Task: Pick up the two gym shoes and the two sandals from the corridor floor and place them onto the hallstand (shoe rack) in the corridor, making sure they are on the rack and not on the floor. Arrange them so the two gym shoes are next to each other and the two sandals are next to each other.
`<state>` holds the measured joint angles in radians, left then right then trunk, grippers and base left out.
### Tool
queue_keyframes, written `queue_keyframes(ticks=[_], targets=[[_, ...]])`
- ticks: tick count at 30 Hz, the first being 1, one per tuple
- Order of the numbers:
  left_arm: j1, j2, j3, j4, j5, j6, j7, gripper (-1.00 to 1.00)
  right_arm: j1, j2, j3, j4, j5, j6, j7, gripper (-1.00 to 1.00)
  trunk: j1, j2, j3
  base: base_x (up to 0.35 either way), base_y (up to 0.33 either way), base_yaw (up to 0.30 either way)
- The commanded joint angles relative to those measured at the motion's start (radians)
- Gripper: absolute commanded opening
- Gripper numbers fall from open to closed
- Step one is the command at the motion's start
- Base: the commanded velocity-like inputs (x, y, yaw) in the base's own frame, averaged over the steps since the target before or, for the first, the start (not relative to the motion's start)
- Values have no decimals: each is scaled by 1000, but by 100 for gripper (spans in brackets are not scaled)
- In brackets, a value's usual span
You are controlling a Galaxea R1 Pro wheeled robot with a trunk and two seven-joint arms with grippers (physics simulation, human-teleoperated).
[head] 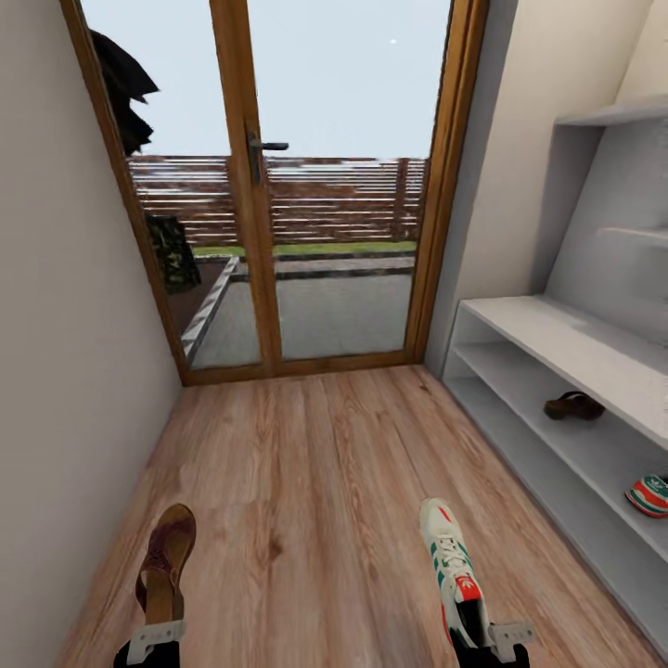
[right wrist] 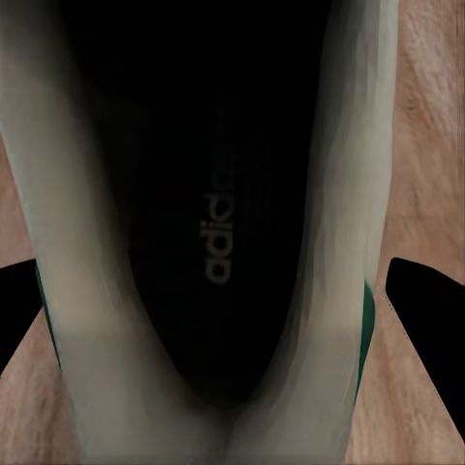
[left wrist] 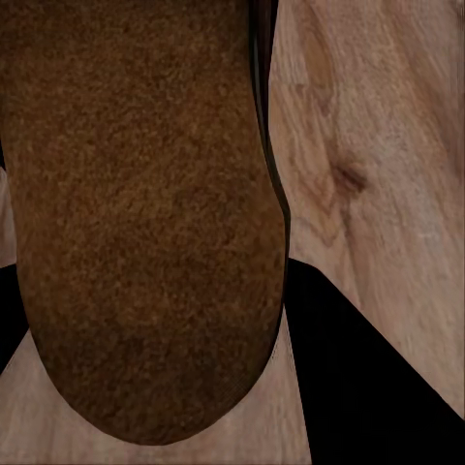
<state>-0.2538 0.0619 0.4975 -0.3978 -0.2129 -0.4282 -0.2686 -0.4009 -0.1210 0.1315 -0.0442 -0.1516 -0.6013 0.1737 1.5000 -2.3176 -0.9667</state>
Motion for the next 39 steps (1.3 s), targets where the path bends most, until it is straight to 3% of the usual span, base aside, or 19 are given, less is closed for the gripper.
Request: queue_keyframes(ticks=[1, 20, 39], targets=[[-1, -1, 9, 0, -12, -4, -4, -100, -1, 0, 7, 1, -11, -3, 4, -100, 0, 0, -1, 298, 101, -262], [-1, -1, 9, -1, -11, -4, -4, -100, -1, 0, 7, 1, -11, -3, 4, -100, 0, 0, -1, 327, 25, -263], [-1, -1, 9, 0, -11, -4, -4, -100, -1, 0, 7, 1, -11, -3, 4, -100, 0, 0, -1, 275, 223, -263]])
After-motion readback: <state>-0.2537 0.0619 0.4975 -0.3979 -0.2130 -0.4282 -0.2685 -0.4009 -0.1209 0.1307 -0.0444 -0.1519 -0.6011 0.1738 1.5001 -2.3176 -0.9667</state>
